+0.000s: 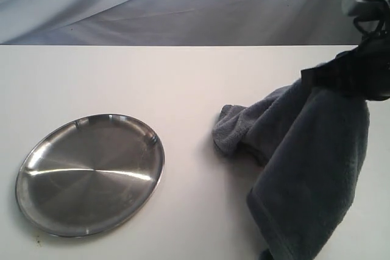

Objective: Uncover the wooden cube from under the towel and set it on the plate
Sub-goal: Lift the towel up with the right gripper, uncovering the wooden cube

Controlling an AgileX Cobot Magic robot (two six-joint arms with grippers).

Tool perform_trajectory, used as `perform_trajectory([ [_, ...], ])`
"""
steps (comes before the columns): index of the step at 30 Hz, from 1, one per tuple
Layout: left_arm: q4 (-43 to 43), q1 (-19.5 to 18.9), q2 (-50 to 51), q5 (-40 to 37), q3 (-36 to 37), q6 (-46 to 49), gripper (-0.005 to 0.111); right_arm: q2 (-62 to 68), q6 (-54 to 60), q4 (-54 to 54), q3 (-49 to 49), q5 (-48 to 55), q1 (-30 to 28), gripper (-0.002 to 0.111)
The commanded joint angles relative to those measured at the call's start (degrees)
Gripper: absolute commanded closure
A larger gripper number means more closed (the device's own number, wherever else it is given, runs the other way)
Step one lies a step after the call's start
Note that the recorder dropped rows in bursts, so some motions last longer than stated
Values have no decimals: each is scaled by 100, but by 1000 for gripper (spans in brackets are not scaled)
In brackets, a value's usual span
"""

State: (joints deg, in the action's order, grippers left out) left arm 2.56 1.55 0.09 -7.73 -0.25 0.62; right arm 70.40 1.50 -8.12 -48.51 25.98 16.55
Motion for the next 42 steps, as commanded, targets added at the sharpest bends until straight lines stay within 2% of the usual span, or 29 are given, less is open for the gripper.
perform_trajectory([
  [1,-4,5,-9,9,25,-3,105,-293,45,-323,-24,-672,-30,108],
  [12,-4,5,-9,9,25,-16,105,-314,45,-1297,-24,-2028,3,108],
  [18,-4,5,-9,9,25,-4,105,-314,86,-1282,-24,-2883,231,108],
  [35,-4,5,-9,9,25,-17,105,124,125,-1201,-24,-4647,232,108],
  [38,-4,5,-9,9,25,-17,105,463,125,-1164,-24,-5213,232,108],
  [42,-4,5,-9,9,25,-5,105,924,58,-401,-24,-6312,232,108],
])
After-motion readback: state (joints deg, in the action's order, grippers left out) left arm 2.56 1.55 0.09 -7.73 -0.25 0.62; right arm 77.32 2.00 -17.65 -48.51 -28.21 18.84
